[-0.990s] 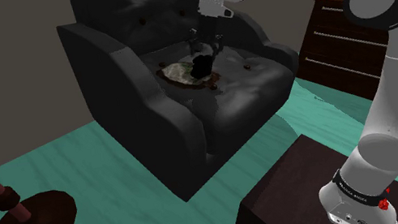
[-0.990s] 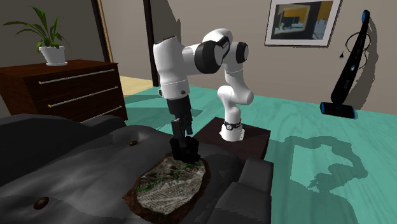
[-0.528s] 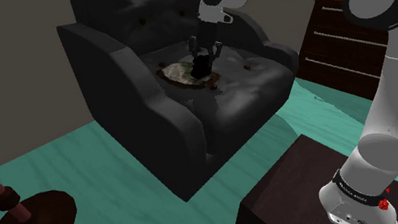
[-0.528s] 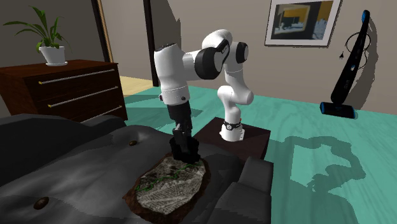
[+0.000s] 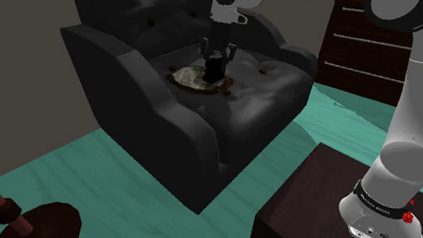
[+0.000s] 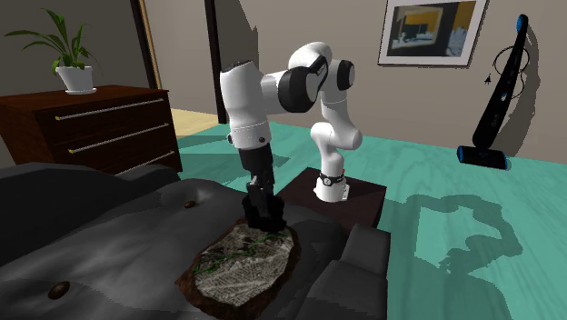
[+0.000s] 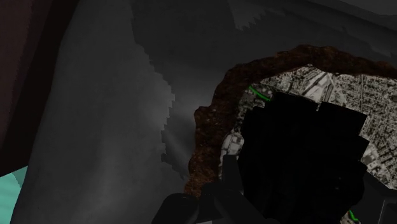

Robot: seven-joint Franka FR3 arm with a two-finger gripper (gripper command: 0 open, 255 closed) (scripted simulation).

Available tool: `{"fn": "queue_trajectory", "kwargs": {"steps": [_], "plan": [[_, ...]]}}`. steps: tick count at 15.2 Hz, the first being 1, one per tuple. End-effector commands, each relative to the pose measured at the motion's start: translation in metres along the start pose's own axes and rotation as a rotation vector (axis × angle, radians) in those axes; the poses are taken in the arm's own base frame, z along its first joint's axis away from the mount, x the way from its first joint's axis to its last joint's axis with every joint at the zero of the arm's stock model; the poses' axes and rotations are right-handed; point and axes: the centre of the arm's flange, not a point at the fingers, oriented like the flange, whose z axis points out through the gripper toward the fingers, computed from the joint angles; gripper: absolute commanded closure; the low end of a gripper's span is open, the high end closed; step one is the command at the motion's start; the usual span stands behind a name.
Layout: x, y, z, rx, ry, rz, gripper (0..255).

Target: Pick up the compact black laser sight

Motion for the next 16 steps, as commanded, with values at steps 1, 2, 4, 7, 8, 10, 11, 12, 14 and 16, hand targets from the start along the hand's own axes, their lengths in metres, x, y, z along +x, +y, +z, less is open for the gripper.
{"fn": "queue_trajectory", "kwargs": {"steps": [1,2,4,7,8,10,11,12,14,16], "plan": [[-0.002,0.0,-0.008,0.0,0.0,0.0,255],[-0.003,-0.001,-0.013,0.0,0.0,0.0,255],[-0.005,-0.002,-0.023,0.0,0.0,0.0,255],[-0.008,-0.003,-0.039,0.0,0.0,0.0,255],[-0.009,-0.003,-0.044,0.0,0.0,0.0,255],[-0.011,-0.004,-0.054,0.0,0.0,0.0,255],[-0.012,-0.005,-0.06,0.0,0.0,0.0,255],[-0.013,-0.005,-0.065,0.0,0.0,0.0,255],[-0.015,-0.006,-0.075,0.0,0.0,0.0,255],[-0.015,-0.006,-0.076,0.0,0.0,0.0,255]]}}
